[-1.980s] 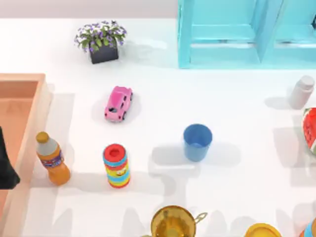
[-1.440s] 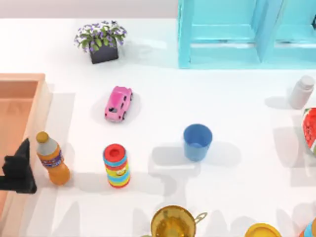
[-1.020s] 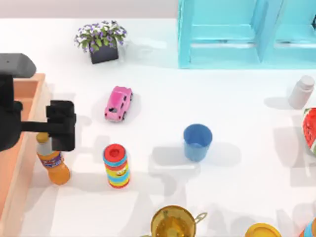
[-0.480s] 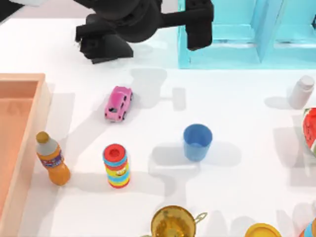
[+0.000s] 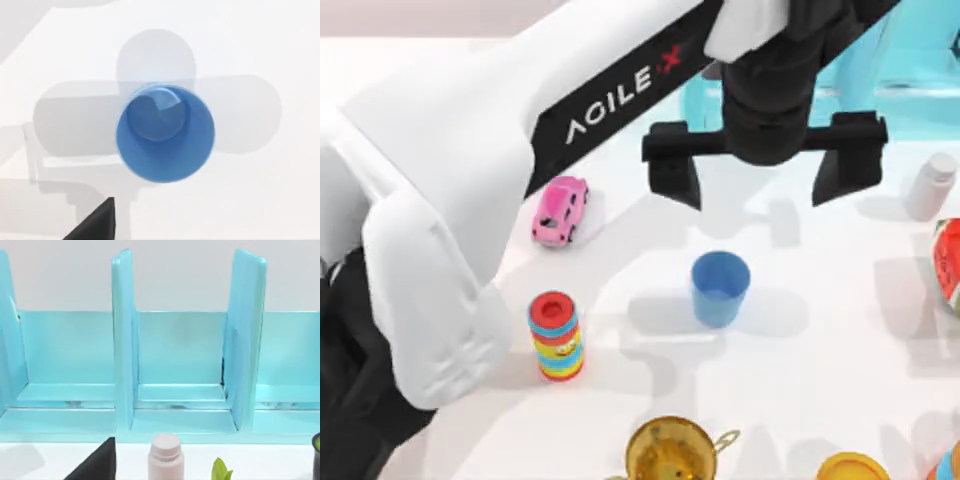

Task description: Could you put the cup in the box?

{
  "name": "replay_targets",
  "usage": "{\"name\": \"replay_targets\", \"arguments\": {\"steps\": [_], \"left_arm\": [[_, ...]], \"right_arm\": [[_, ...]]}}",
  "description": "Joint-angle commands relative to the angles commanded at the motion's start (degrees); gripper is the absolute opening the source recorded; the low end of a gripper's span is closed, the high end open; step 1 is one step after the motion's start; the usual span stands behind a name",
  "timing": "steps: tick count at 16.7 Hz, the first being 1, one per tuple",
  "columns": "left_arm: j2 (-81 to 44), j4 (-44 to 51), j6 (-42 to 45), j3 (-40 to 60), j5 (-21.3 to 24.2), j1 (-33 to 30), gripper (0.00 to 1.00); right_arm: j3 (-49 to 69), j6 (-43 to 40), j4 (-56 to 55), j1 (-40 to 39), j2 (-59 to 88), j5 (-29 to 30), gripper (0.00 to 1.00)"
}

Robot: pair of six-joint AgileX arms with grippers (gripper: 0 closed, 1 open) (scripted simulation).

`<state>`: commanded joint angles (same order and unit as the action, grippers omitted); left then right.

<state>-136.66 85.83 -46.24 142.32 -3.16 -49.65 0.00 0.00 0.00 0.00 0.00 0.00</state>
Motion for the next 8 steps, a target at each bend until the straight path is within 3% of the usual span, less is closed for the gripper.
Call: {"name": "replay_targets", "arguments": {"steps": [3,8], "left_arm": [[-6.68,4.22,-2.40,5.92,-0.64,-1.32,1.00],[-8.11,5.15,-2.93,7.16,-0.81,-1.58,1.00]], "right_arm": [[0.00,0.00,0.00,0.00,0.00,0.00,1.00],[0.00,0.00,0.00,0.00,0.00,0.00,1.00]]}}
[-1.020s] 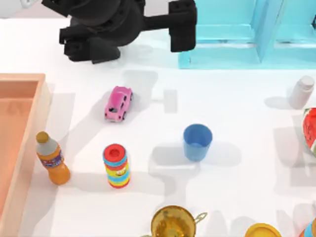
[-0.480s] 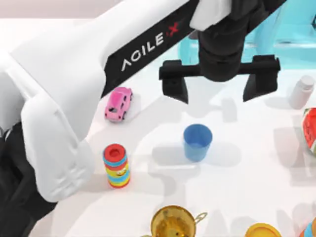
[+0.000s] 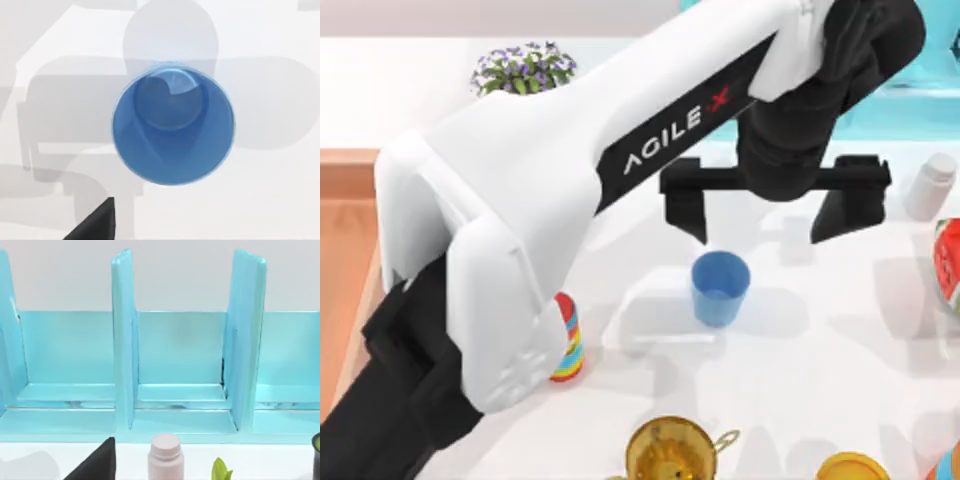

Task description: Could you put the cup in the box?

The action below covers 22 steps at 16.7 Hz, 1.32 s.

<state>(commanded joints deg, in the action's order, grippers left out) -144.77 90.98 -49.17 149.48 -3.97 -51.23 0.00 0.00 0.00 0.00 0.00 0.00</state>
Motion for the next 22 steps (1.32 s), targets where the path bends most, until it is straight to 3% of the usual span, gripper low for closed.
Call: {"name": "replay_targets", "arguments": {"steps": [5,13,19,22], "left_arm": [[0.24,-2.36,0.30,-2.39,0.02,0.33,1.00],[1.79,-22.54,0.95,-24.32,0.04,0.96,1.00],[1.88,-24.50,0.99,-26.31,0.04,1.00,1.00],[1.88,-24.50,0.99,-26.31,0.04,1.00,0.77]], "right_arm": [[0.00,0.00,0.00,0.00,0.00,0.00,1.00],[0.00,0.00,0.00,0.00,0.00,0.00,1.00],[0.00,0.00,0.00,0.00,0.00,0.00,1.00],[0.00,0.00,0.00,0.00,0.00,0.00,1.00]]}}
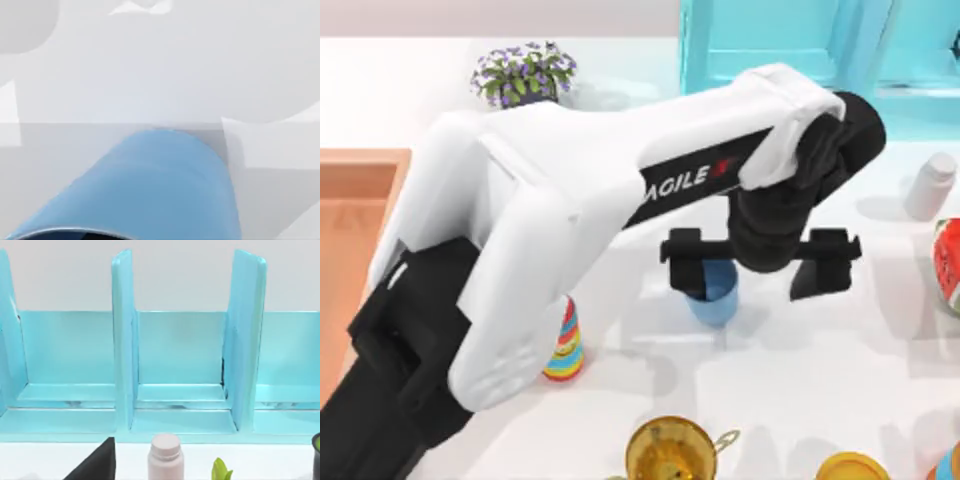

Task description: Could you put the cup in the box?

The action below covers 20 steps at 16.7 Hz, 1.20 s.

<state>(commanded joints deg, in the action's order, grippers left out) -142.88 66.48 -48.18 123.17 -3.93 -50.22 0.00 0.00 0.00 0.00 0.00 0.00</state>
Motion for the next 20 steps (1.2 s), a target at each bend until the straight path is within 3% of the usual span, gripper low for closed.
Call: {"name": "replay_targets", "arguments": {"steps": [10,20], "left_arm": [[0.00,0.00,0.00,0.00,0.00,0.00,0.02],[0.07,0.06,0.15,-0.05,0.00,-0.10,0.00]], "right_arm": [[0.00,0.00,0.00,0.00,0.00,0.00,1.00],[0.00,0.00,0.00,0.00,0.00,0.00,1.00]]}}
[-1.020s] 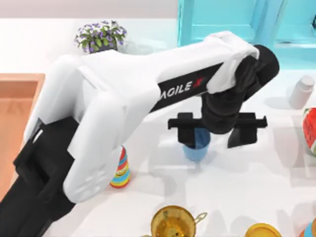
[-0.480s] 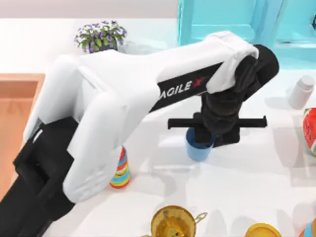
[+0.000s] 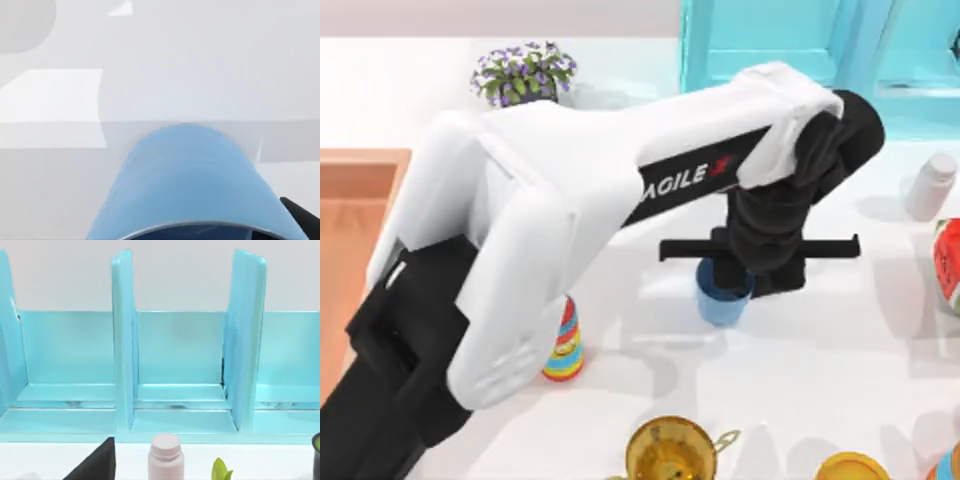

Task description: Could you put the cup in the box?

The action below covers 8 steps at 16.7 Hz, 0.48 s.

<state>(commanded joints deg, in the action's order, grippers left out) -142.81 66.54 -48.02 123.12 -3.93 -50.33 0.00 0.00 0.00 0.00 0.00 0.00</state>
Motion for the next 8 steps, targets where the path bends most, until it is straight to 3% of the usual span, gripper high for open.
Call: {"name": "replay_targets", "arguments": {"steps": [4,8], "left_arm": [[4.90,1.66,6.03,-3.61,0.44,5.97,0.00],[15.58,4.28,20.57,-11.59,1.34,20.56,0.00]], "right_arm": [[0.00,0.00,0.00,0.00,0.00,0.00,1.00],[0.00,0.00,0.00,0.00,0.00,0.00,1.00]]}}
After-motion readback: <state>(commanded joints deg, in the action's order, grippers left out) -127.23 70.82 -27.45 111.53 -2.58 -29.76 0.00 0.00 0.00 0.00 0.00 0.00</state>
